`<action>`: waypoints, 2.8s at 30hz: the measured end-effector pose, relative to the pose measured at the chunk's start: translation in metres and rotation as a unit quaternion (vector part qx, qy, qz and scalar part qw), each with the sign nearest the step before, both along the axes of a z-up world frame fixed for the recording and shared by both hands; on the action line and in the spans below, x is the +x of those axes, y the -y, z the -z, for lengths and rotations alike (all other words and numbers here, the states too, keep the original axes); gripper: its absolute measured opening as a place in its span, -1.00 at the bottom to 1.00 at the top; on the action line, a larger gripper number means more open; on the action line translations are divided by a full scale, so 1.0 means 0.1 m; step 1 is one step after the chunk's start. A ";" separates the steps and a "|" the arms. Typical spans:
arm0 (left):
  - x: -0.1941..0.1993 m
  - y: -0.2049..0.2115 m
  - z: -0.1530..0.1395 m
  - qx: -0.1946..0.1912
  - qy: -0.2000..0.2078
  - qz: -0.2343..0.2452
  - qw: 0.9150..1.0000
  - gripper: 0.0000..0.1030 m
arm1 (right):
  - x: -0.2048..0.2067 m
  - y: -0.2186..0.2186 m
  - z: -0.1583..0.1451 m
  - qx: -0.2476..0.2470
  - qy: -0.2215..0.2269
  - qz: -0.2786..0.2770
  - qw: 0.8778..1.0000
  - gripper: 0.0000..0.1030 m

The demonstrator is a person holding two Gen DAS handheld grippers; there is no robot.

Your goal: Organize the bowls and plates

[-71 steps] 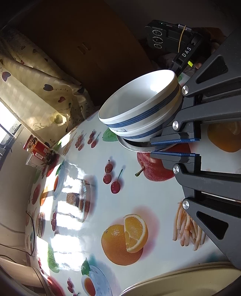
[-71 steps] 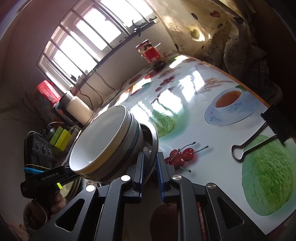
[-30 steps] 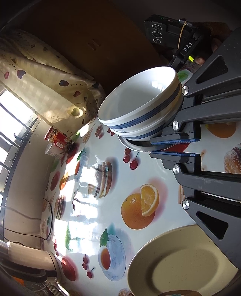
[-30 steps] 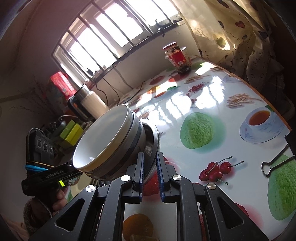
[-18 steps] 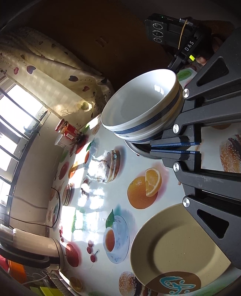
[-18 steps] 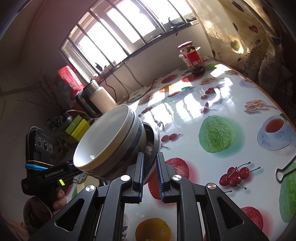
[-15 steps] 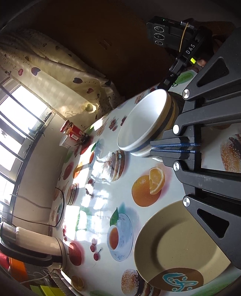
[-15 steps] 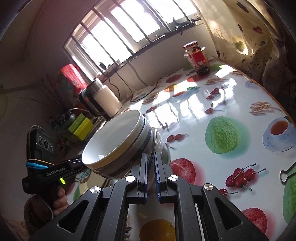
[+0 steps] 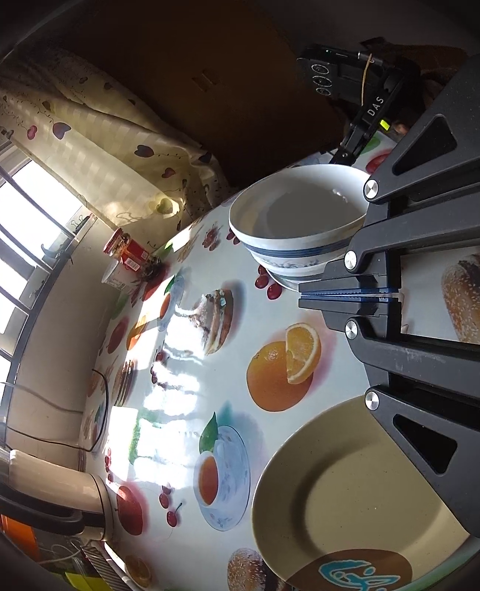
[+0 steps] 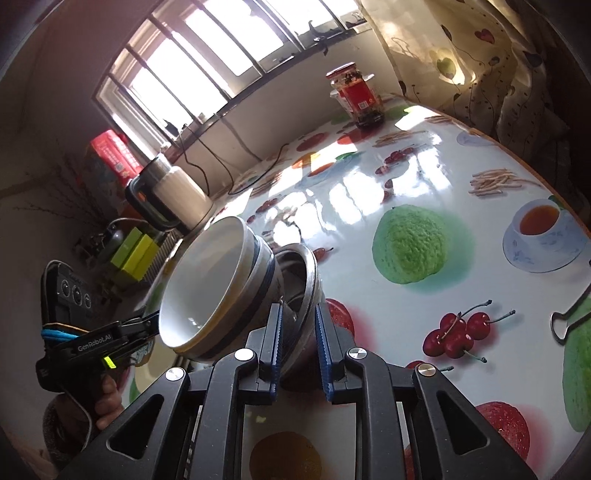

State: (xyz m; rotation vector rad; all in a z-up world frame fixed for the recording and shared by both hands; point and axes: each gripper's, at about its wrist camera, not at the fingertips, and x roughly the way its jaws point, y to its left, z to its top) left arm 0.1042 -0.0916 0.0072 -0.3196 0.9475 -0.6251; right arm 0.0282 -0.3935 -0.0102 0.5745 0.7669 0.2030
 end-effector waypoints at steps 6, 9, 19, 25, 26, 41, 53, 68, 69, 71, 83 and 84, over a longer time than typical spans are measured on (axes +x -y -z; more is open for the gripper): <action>0.06 0.00 0.01 -0.024 -0.012 -0.009 1.000 -1.00 | -0.02 0.08 0.04 0.010 -0.007 0.015 1.000 -0.64; 0.07 -0.01 -0.01 -0.037 -0.014 -0.012 0.999 -1.00 | -0.03 0.12 -0.02 0.012 -0.001 0.022 1.000 -0.55; 0.09 0.06 -0.11 -0.061 -0.008 -0.008 0.998 -0.98 | -0.03 0.17 -0.18 0.027 0.023 0.033 0.999 -0.24; 0.08 0.11 -0.12 -0.055 -0.008 -0.008 0.998 -0.98 | 0.02 0.10 -0.20 0.032 0.020 0.009 0.999 -0.13; 0.07 0.12 -0.13 -0.050 -0.006 -0.008 0.999 -0.98 | 0.04 0.08 -0.19 0.032 0.018 0.005 0.999 -0.13; 0.07 0.28 -0.03 -0.018 -0.015 0.000 1.000 -0.98 | 0.14 -0.01 -0.23 0.021 0.009 -0.001 1.000 -0.34; 0.13 0.22 0.09 -0.019 -0.030 -0.007 0.999 -0.83 | 0.04 0.12 -0.27 0.002 0.025 0.026 0.999 -0.20; 0.17 0.29 0.35 -0.034 -0.082 -0.004 0.996 -0.53 | 0.04 0.36 0.12 0.022 -0.027 0.033 0.999 -0.29; 0.18 0.30 0.35 -0.033 -0.081 -0.002 0.996 -0.53 | 0.06 0.34 0.14 0.023 -0.029 0.032 0.999 -0.32; 0.19 0.30 0.38 -0.035 -0.086 -0.001 0.996 -0.53 | 0.09 0.34 0.17 0.034 -0.031 0.026 0.999 -0.44; 0.24 0.35 0.46 -0.057 -0.104 0.013 0.993 -0.80 | 0.15 0.28 0.20 0.052 -0.026 0.003 0.998 -0.78; 0.23 0.36 0.45 -0.055 -0.102 0.014 0.993 -0.82 | 0.16 0.28 0.20 0.051 -0.026 0.002 0.998 -0.78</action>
